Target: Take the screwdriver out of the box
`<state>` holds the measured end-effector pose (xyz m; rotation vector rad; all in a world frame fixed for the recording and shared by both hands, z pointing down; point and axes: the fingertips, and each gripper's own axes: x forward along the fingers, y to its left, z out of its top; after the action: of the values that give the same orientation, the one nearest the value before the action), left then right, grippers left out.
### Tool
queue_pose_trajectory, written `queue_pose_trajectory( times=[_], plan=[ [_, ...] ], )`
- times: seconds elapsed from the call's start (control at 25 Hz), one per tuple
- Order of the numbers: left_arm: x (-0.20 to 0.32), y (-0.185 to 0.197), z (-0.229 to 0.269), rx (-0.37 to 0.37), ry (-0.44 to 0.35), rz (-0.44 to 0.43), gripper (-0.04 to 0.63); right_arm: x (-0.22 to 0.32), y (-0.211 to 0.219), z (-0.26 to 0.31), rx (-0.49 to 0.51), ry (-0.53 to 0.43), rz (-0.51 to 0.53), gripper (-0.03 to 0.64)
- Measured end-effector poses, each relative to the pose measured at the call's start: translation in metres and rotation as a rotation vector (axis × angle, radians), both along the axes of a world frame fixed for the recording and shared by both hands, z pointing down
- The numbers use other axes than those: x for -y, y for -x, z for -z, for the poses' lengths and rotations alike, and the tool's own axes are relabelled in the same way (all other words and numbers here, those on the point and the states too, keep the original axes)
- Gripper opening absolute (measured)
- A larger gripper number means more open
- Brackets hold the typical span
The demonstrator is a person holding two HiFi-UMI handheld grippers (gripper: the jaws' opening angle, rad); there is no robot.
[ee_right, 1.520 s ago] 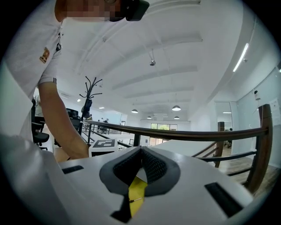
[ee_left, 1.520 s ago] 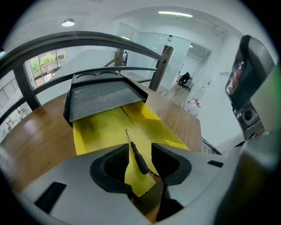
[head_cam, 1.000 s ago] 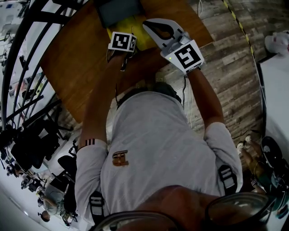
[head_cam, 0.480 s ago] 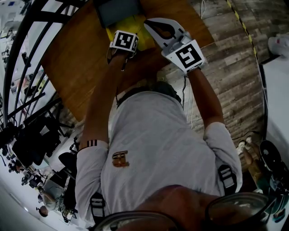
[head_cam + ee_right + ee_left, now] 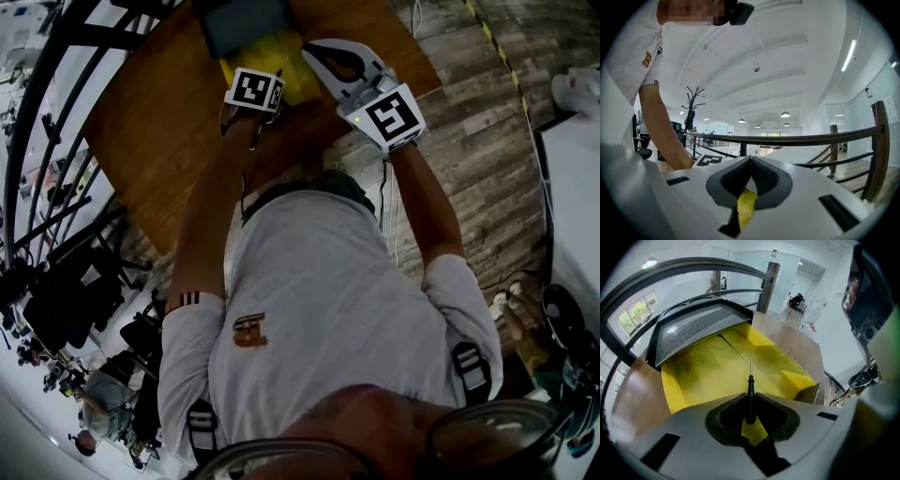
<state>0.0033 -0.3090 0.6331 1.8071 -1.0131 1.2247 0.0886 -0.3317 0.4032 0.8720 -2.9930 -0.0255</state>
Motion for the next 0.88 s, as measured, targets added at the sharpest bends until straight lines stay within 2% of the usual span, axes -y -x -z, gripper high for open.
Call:
queue_pose_trajectory(
  times=[0.24, 0.44, 0.68, 0.88],
  plan=[
    [-0.005, 0.009, 0.021, -0.079, -0.061, 0.03, 0.077, -0.013, 0.007, -0.001, -0.008, 0.025, -0.007, 0.032],
    [-0.007, 0.017, 0.046, -0.174, -0.154, 0.061, 0.077, -0.026, 0.018, 0.001, -0.016, 0.035, -0.007, 0.032],
    [-0.005, 0.035, 0.09, -0.266, -0.327, 0.078, 0.077, -0.038, 0.036, 0.008, -0.009, 0.054, -0.008, 0.032],
    [-0.008, 0.044, 0.132, -0.377, -0.496, 0.084, 0.077, -0.047, 0.051, 0.013, -0.001, 0.072, -0.013, 0.032]
  ],
)
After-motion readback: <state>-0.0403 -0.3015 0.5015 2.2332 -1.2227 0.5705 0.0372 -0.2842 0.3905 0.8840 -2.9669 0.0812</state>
